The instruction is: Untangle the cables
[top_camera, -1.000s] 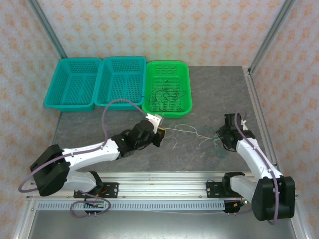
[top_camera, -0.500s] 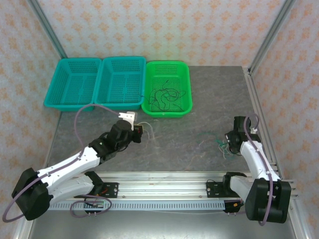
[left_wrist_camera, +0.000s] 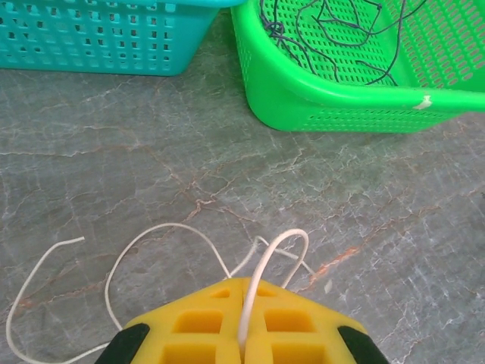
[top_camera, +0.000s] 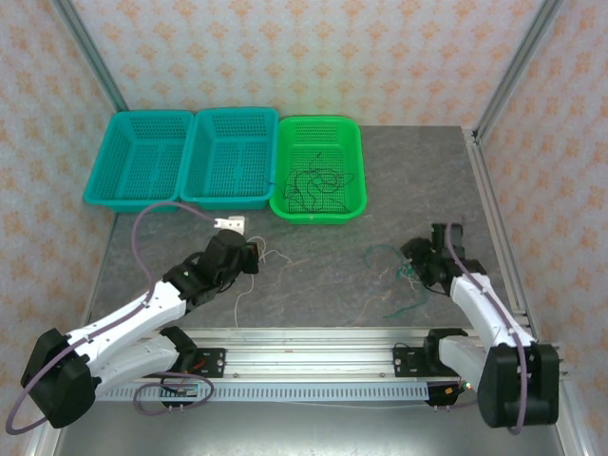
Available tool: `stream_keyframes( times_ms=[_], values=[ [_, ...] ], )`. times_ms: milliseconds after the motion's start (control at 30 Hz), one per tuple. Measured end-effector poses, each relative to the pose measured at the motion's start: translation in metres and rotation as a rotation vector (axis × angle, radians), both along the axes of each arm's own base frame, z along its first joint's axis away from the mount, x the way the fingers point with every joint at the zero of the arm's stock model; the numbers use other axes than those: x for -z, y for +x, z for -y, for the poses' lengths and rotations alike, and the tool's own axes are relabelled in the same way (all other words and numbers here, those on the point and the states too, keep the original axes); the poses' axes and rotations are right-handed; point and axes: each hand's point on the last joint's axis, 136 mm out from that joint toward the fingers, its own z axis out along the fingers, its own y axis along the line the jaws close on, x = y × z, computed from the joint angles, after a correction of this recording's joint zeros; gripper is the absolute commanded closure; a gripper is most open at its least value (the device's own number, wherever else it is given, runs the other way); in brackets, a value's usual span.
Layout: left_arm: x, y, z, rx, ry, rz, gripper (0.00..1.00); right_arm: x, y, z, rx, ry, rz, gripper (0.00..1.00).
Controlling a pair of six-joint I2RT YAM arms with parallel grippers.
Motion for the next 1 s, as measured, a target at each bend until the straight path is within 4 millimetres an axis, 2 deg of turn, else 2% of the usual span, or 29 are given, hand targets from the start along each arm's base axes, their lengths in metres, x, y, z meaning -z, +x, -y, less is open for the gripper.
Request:
stream_keyframes(
  times_ms=[67, 133, 233, 300, 400, 467, 500, 667, 833, 933, 1000],
  values=[
    [-0.002, 0.0, 0.002, 0.008, -0.006, -0.001, 1.0, -0.016, 0.008, -0.013, -0.102, -0.028, 0.035, 0.26],
    [-0.01, 0.001, 0.006, 0.025, -0.02, 0.003, 1.0, -0.036, 0.016, -0.018, -0.155, -0.049, 0.104, 0.19],
    [-0.037, 0.005, 0.014, 0.046, -0.058, 0.044, 1.0, -0.067, 0.017, -0.036, -0.266, -0.072, 0.246, 0.18],
    [-0.059, 0.008, 0.018, 0.053, -0.089, 0.081, 1.0, -0.093, 0.012, -0.07, -0.412, -0.074, 0.376, 0.18],
    [-0.089, 0.012, 0.021, 0.054, -0.126, 0.134, 1.0, -0.114, -0.003, -0.129, -0.641, -0.057, 0.501, 0.18],
    [-0.103, 0.014, 0.022, 0.055, -0.141, 0.157, 1.0, -0.115, -0.013, -0.163, -0.766, -0.04, 0.538, 0.18],
    [-0.108, 0.014, 0.023, 0.057, -0.147, 0.165, 1.0, -0.111, -0.019, -0.183, -0.835, -0.029, 0.547, 0.18],
    [-0.128, 0.014, 0.028, 0.077, -0.182, 0.189, 1.0, -0.085, -0.036, -0.257, -1.012, 0.058, 0.551, 0.15],
    [-0.134, 0.014, 0.03, 0.09, -0.193, 0.193, 1.0, -0.052, -0.045, -0.314, -1.111, 0.144, 0.514, 0.12],
    [-0.134, 0.013, 0.03, 0.088, -0.196, 0.192, 1.0, -0.047, -0.05, -0.348, -1.162, 0.193, 0.529, 0.16],
    [-0.134, 0.014, 0.03, 0.088, -0.197, 0.192, 1.0, -0.047, -0.043, -0.365, -1.157, 0.227, 0.551, 0.2]
  ],
)
